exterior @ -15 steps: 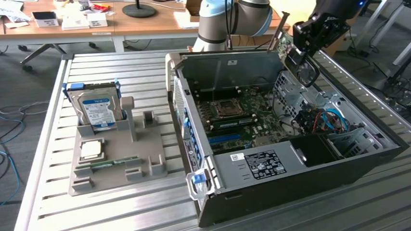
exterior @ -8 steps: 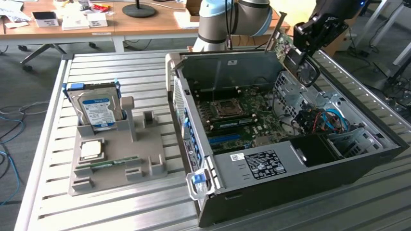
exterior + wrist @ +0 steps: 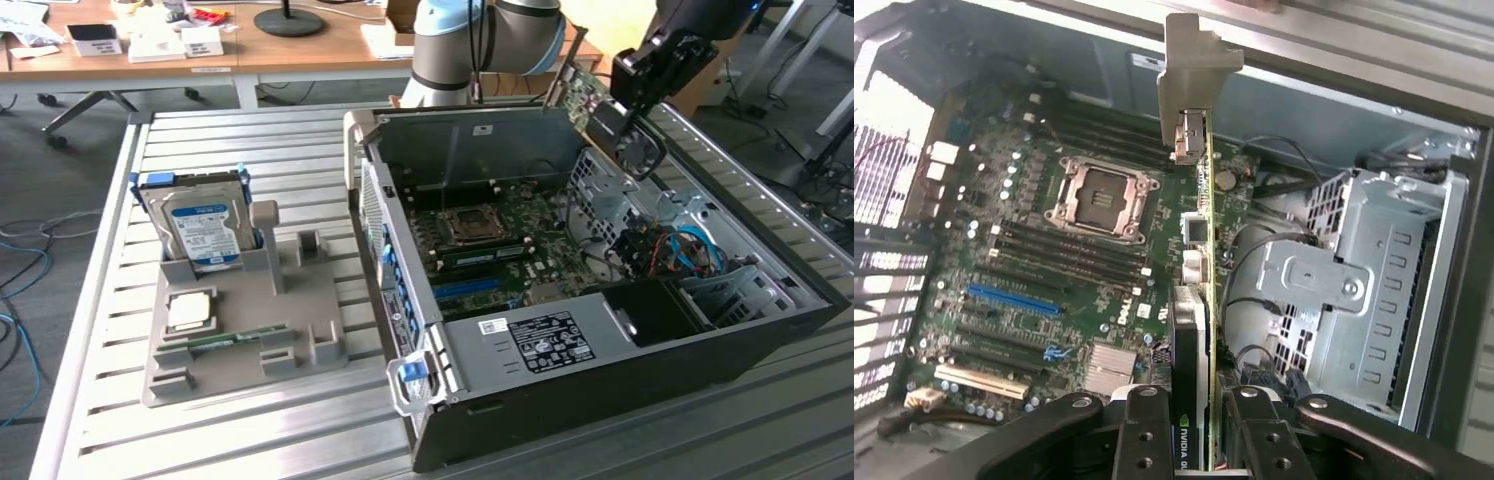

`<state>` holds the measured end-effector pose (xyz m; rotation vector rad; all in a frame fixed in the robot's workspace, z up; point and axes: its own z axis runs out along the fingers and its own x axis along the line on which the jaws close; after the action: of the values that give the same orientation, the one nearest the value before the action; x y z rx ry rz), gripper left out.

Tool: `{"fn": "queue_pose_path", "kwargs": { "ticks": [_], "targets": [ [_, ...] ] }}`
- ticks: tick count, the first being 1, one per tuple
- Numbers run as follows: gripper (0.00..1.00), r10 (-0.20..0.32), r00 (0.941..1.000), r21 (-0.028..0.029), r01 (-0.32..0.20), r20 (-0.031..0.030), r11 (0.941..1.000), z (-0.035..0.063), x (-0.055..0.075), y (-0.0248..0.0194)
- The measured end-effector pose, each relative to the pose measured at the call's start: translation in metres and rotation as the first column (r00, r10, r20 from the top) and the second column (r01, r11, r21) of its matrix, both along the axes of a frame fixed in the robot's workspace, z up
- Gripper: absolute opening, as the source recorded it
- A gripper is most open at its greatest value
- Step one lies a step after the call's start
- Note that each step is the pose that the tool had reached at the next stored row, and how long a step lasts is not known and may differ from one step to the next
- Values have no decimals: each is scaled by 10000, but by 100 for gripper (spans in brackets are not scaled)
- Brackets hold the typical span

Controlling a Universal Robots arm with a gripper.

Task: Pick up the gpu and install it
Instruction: 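Insert the gpu into the slot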

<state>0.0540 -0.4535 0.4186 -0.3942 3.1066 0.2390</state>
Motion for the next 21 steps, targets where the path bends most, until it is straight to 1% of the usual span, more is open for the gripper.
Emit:
{"fn": "queue_pose_path", "kwargs": {
  "ticks": [5, 10, 17, 21],
  "targets": [
    [27, 569, 9984, 0, -569, 0, 9984, 0, 0, 0],
    [27, 1109, 9938, 0, -1109, 0, 9938, 0, 0, 0],
    [27, 1794, 9838, -1, -1794, -1, 9838, 0, 0, 0],
    [27, 2189, 9758, 0, -2189, 0, 9758, 0, 0, 0]
  ]
}}
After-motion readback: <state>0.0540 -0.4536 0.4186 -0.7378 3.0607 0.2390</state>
